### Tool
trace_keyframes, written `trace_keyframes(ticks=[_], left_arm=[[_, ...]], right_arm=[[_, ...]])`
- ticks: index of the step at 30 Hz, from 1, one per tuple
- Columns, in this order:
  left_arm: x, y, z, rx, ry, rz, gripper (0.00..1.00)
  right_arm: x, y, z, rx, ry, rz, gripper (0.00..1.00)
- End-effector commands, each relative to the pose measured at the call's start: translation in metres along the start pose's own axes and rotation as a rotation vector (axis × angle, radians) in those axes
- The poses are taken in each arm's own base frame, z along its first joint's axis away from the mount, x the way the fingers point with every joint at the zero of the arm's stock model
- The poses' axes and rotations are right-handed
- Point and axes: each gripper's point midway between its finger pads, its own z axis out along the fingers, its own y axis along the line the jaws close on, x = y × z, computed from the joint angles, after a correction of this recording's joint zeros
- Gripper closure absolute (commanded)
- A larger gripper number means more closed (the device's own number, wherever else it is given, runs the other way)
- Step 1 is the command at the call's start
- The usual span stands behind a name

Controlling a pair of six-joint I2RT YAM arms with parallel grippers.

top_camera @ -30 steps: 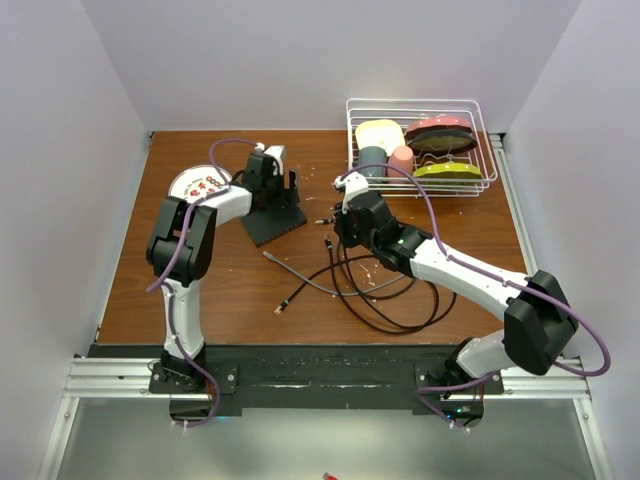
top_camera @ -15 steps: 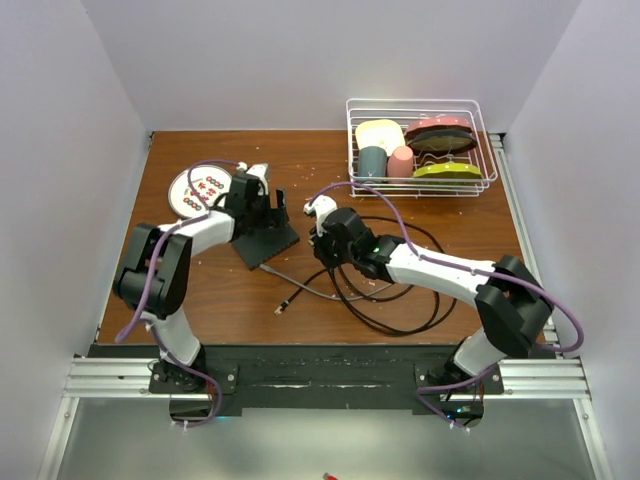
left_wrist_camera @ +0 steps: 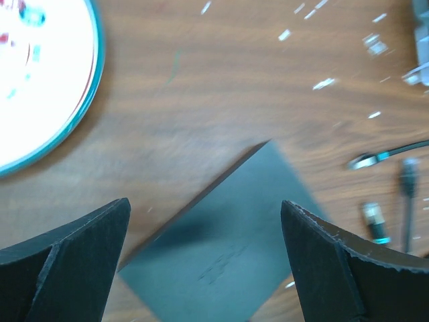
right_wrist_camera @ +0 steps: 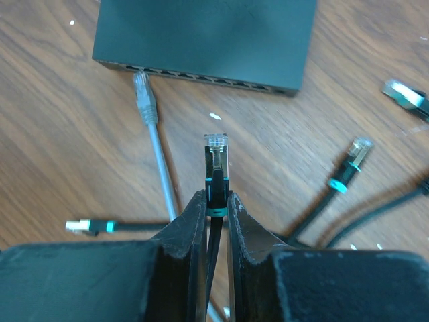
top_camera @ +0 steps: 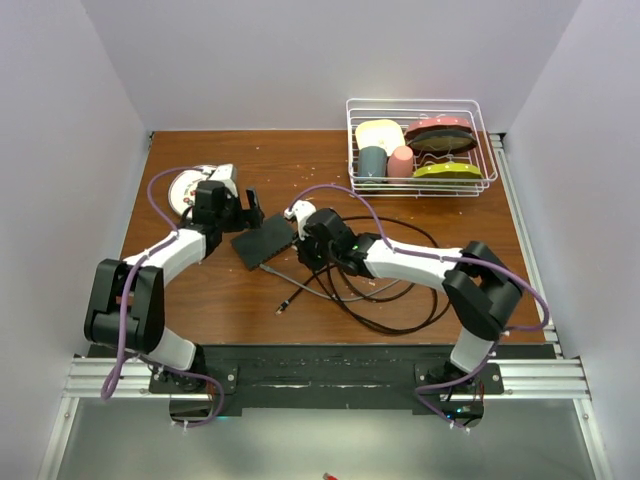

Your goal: Insert the plug into the switch port

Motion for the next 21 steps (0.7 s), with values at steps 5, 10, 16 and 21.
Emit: trace_keyframes(ticks=[5,10,16,21], left_arm=[[0.031,0.020,0.013,-0.029,0.059,-0.027,0.02],[0.050,0.012,0.009,0.032,0.088,-0.054,0.04],[0.065,0.005,-0.004,0.082,0.101,-0.088,0.06],[0.074,-0.002,-0.012,0.128,0.105,-0.109,0.09]], right_arm=[[-0.011,0.010,0.027,-0.002,0.000,-0.046,1.00],[0.003,0.012,0.038,-0.003,0.046,-0.068,1.00],[0.015,0.030,0.046,-0.066,0.104,-0.106,1.00],[0.026,0.048,0.044,-0.132,0.169,-0.146,1.00]])
